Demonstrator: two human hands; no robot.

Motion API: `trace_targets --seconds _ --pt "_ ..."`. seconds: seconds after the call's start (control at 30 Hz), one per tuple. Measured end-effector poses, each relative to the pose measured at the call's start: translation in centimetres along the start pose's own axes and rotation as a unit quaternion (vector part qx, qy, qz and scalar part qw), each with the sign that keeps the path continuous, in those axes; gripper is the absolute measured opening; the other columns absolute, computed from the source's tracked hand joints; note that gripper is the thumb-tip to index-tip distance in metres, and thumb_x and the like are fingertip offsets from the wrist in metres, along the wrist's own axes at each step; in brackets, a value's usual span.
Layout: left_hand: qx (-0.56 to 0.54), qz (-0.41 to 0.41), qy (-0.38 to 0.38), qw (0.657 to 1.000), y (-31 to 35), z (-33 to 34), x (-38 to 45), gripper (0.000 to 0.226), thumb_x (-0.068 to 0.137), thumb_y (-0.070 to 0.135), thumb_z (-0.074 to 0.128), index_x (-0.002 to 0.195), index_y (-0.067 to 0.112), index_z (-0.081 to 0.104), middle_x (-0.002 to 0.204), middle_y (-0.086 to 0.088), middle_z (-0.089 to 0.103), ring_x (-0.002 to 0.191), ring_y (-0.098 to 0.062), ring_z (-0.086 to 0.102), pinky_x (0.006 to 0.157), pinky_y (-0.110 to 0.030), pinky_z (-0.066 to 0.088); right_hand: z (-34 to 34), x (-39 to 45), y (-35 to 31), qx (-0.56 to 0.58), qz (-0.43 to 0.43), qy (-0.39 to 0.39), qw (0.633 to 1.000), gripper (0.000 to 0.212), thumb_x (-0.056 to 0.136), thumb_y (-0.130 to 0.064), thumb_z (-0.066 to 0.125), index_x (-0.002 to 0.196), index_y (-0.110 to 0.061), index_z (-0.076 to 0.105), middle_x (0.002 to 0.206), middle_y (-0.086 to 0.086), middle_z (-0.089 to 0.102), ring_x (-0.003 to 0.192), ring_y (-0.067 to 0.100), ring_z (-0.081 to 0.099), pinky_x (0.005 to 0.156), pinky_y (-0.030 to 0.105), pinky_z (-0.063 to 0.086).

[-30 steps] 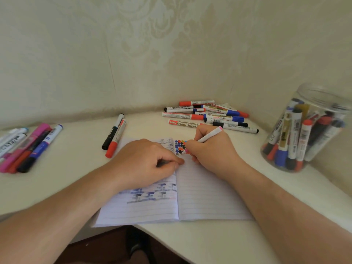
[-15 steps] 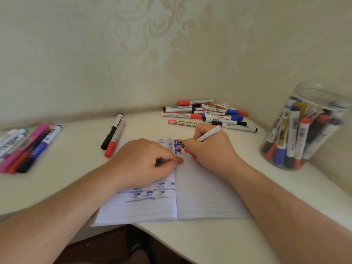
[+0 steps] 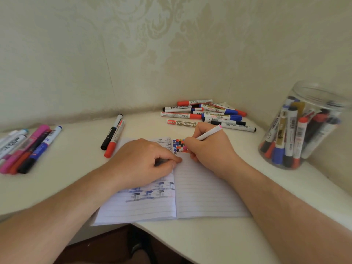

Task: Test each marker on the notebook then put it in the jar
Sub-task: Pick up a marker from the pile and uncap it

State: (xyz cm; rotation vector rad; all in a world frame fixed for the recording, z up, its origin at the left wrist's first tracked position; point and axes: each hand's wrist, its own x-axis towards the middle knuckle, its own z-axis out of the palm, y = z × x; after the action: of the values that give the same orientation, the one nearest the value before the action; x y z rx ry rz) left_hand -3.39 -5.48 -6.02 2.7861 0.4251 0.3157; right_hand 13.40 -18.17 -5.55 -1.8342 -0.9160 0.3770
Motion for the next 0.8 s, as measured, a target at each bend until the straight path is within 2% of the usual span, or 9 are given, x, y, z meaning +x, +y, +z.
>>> trace_targets --seconds 0.07,0.17,0.23,0.3,0.4,0.5,0.6,0.7,0.8 --pt "0.003 -0.002 0.001 1.000 -0.1 0.0 0.0 0.044 0.086 0.066 0.036 0.120 0.062 0.065 0.082 0.024 0.070 0.083 -0.001 0.063 0.075 -0.031 0.053 0.1 0.0 0.0 -0.011 -0.003 -0.002 1.000 0.024 0.083 -0.011 0.073 0.071 -0.005 0.053 0.062 0.018 0.068 0.059 0.023 0.073 0.057 0.047 0.055" --pt "-0.001 -0.001 0.003 1.000 -0.1 0.1 0.0 0.039 0.088 0.062 0.042 0.118 0.060 0.066 0.075 0.026 0.066 0.077 -0.001 0.061 0.072 -0.029 0.052 0.2 0.0 0.0 -0.026 -0.006 -0.014 1.000 0.025 0.082 -0.011 0.075 0.070 -0.009 0.053 0.062 0.016 0.067 0.047 0.013 0.061 0.051 0.032 0.044" --pt "-0.014 0.004 0.016 1.000 -0.2 0.2 -0.1 0.031 0.092 0.052 0.049 0.116 0.053 0.068 0.073 0.018 0.064 0.079 -0.003 0.060 0.073 -0.031 0.049 0.1 0.1 -0.1 -0.007 0.001 -0.020 1.000 0.025 0.082 -0.010 0.074 0.068 -0.010 0.053 0.062 0.017 0.067 0.047 0.014 0.059 0.051 0.032 0.043" --pt "-0.060 -0.011 0.041 0.997 -0.6 0.1 -0.1 0.015 0.099 0.032 0.053 0.108 0.043 0.059 0.081 0.012 0.061 0.085 -0.004 0.055 0.075 -0.033 0.045 -0.1 0.1 -0.2 0.045 0.014 -0.016 0.999 0.024 0.085 -0.009 0.073 0.071 -0.009 0.054 0.061 0.016 0.064 0.047 0.015 0.054 0.049 0.029 0.041" --pt "-0.118 -0.050 0.073 0.989 -1.1 -0.1 -0.1 0.025 0.106 0.016 0.044 0.103 0.041 0.038 0.101 0.013 0.064 0.083 -0.006 0.059 0.075 -0.032 0.050 -1.0 0.1 -0.5 0.177 0.029 -0.036 0.983 0.026 0.093 -0.008 0.076 0.078 -0.012 0.055 0.061 0.014 0.056 0.046 0.016 0.043 0.041 0.024 0.032" --pt "-0.126 -0.055 0.071 0.988 -1.1 0.1 0.0 0.024 0.108 0.017 0.046 0.111 0.036 0.032 0.114 0.031 0.069 0.102 0.008 0.060 0.080 -0.012 0.043 -2.0 0.1 -0.9 0.241 0.011 -0.090 0.966 0.021 0.096 -0.006 0.072 0.080 -0.012 0.059 0.060 0.004 0.061 0.050 0.016 0.043 0.042 0.024 0.030" --pt "-0.138 -0.064 0.068 0.986 -1.1 0.0 0.2 0.026 0.106 0.022 0.054 0.106 0.039 0.034 0.111 0.042 0.067 0.110 0.012 0.058 0.088 -0.015 0.041 -2.2 -0.1 -1.1 0.263 0.009 -0.115 0.958 0.025 0.098 0.000 0.063 0.079 -0.015 0.069 0.069 0.010 0.063 0.056 0.019 0.050 0.044 0.025 0.033" --pt "-0.135 -0.064 0.064 0.987 -1.0 -0.1 0.1 0.028 0.105 0.024 0.056 0.098 0.042 0.034 0.108 0.044 0.066 0.106 0.017 0.057 0.080 -0.011 0.038 -1.9 -0.2 -1.2 0.276 0.014 -0.127 0.953 0.034 0.097 0.005 0.053 0.080 -0.015 0.074 0.071 0.015 0.062 0.056 0.022 0.053 0.048 0.027 0.034" --pt "-0.138 -0.060 0.067 0.986 -0.8 -0.2 0.0 0.021 0.105 0.027 0.056 0.102 0.037 0.038 0.109 0.041 0.068 0.107 0.015 0.058 0.080 -0.010 0.039 -1.9 -0.1 -1.0 0.272 0.012 -0.125 0.954 0.033 0.097 0.004 0.052 0.081 -0.014 0.074 0.071 0.015 0.062 0.057 0.023 0.052 0.048 0.028 0.033"
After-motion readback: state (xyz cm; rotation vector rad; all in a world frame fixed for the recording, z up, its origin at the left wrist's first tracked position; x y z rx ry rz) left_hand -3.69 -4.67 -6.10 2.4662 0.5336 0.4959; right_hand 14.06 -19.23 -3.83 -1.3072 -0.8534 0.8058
